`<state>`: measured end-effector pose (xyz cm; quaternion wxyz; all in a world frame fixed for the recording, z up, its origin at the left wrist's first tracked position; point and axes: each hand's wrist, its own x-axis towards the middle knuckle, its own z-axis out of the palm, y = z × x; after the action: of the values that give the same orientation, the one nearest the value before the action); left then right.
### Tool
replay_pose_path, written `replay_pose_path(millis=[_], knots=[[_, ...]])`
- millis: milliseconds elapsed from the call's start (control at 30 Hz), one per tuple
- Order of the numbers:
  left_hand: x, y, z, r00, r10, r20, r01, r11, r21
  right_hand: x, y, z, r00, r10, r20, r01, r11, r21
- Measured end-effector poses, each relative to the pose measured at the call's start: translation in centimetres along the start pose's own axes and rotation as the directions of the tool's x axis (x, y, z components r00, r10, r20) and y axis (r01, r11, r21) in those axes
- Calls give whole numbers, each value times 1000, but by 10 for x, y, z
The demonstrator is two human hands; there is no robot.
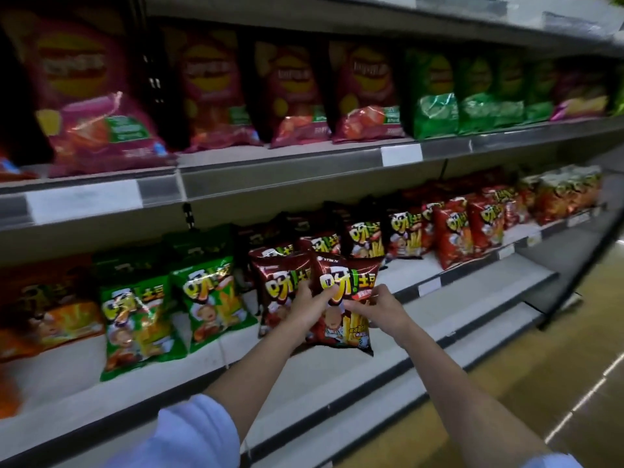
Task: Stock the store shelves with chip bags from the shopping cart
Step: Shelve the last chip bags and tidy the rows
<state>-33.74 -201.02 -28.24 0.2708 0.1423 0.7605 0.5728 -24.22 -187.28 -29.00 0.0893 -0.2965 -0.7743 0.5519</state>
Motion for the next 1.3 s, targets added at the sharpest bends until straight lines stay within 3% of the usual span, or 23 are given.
replay_pose_path(millis=[200,300,433,667,867,1067,1300], knots=[[64,9,26,994,-80,73,82,996,-22,71,0,-32,993,36,-113,-38,999,-16],[89,15,31,989,-86,118,99,989,-111,113,2,-43,998,27,-61,-29,999,-33],[104,21,31,992,-103,69,113,983,-148,146,12,-40,1000,17,-4,-17,1000,13],[105,25,46,984,-170,53,172,984,-45,170,26,-47,987,117,109,-103,987,-123],[81,36,63,979,-190,-66,184,978,-94,162,20,-60,993,7,115,13,985,-171],[49,34,81,947,-234,-221,185,958,-219,138,15,-64,966,-109,236,122,992,-41],[-13,18,59,864,-269,-426,116,929,-351,96,-11,-17,820,-207,534,241,970,5]])
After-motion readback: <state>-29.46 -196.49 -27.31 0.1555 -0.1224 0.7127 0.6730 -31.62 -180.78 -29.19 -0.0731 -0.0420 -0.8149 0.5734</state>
